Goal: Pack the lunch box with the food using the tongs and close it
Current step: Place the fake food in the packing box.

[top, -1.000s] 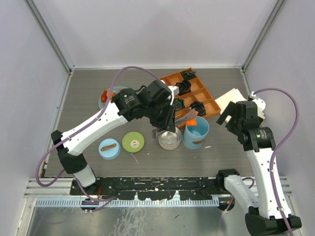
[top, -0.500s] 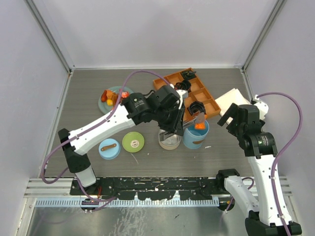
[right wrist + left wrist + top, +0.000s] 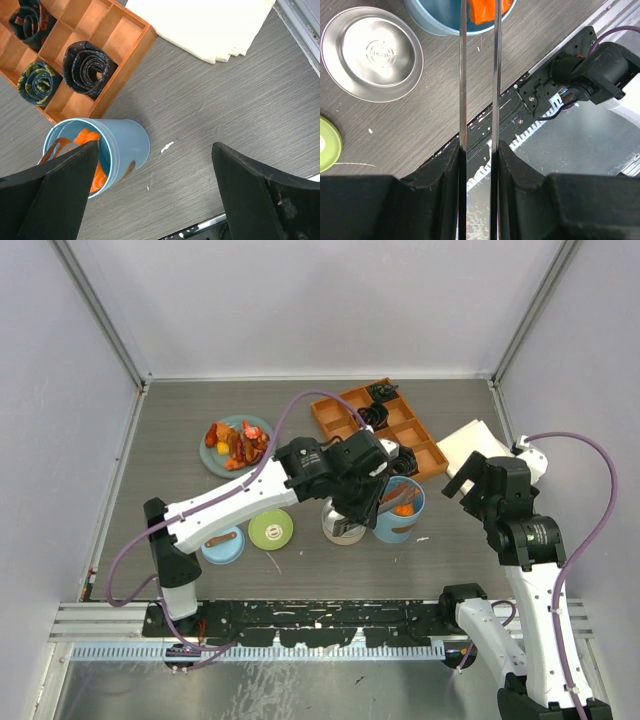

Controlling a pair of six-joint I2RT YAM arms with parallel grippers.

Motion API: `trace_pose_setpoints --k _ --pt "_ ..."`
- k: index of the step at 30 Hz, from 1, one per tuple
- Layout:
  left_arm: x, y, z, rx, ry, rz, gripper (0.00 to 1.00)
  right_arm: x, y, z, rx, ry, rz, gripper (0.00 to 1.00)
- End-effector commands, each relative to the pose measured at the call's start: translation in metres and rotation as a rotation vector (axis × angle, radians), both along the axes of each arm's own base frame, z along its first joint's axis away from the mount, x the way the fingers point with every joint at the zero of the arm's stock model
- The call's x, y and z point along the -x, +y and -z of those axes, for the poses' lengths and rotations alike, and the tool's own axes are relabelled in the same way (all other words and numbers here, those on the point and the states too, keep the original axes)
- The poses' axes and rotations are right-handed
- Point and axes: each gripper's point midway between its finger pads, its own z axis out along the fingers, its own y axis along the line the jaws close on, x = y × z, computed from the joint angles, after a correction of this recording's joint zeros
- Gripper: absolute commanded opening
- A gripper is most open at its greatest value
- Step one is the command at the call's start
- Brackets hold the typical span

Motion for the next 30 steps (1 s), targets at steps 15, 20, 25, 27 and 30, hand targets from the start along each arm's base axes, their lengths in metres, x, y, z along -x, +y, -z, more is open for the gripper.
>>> trace_pose_setpoints --k 15,20,25,27,30 --pt "0.000 0.007 -0.055 0.114 -0.105 0.000 0.39 0.008 0.008 -0.024 -0.058 -0.095 -0.024 1.00" --pt "0.003 0.033 -0.065 0.125 -0.144 -0.035 0.39 0.019 0.021 -0.026 -0.099 -0.101 -0.091 1.00" --pt "0.002 0.072 -0.070 0.096 -0.201 -0.099 0.39 0.028 0.041 -0.028 -0.139 -0.102 -0.218 1.00" --pt "0.005 0.088 -0.073 0.101 -0.219 -0.118 0.39 0.034 0.046 -0.027 -0.150 -0.094 -0.249 1.00" --pt "0.011 0.109 -0.080 0.125 -0.235 -0.137 0.39 0.041 0.052 -0.020 -0.159 -0.077 -0.291 1.00"
